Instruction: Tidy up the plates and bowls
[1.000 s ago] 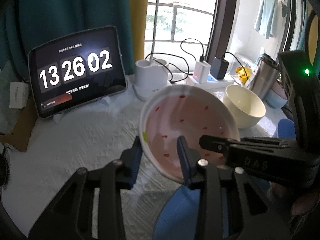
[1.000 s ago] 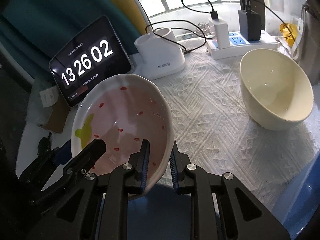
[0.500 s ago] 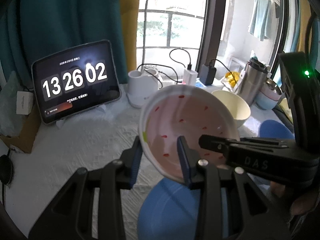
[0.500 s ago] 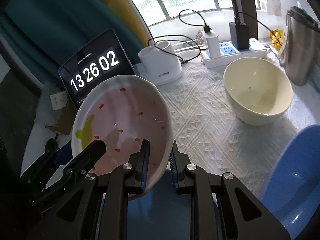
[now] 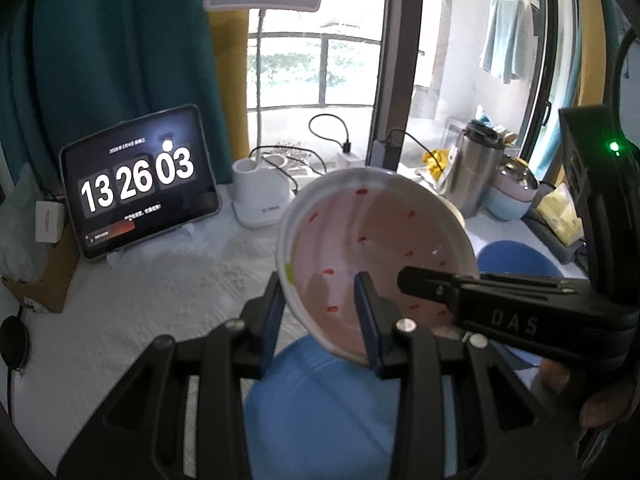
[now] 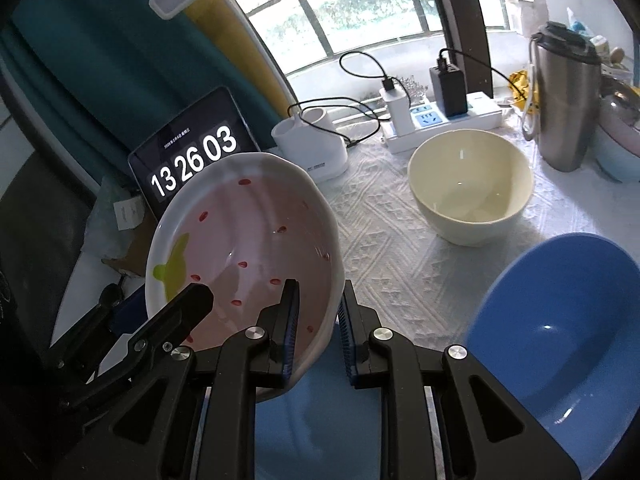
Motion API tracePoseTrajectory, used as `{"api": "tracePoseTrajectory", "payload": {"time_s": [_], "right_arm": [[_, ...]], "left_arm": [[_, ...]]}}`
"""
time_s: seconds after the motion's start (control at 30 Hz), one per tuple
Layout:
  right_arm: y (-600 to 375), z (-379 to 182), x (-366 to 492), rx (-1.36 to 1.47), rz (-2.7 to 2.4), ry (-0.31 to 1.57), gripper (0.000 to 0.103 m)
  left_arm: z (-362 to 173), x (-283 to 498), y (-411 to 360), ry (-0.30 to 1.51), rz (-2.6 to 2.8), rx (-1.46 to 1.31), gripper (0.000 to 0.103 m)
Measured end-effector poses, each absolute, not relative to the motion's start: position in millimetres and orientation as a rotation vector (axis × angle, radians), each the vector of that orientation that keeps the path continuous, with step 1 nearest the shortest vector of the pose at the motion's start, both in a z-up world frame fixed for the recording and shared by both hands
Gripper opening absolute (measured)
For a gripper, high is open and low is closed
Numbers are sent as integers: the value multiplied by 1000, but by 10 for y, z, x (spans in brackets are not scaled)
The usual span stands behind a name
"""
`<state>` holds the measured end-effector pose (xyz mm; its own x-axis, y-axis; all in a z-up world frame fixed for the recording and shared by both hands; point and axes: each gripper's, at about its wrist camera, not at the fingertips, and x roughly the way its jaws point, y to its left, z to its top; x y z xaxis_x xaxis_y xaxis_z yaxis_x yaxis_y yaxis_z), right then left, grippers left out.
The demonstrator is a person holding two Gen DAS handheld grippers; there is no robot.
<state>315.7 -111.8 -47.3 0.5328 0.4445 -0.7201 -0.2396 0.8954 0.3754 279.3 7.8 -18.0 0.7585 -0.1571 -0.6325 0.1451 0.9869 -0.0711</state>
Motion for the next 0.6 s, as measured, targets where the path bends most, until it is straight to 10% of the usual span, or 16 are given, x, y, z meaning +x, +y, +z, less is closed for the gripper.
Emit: {"api": "tracePoseTrajectory", "payload": {"time_s": [0.6], "right_arm": [[-1614,-362,2895,294,384,875,21]], "left_arm": [[-74,2603,-392,677,-210,19,36]]}}
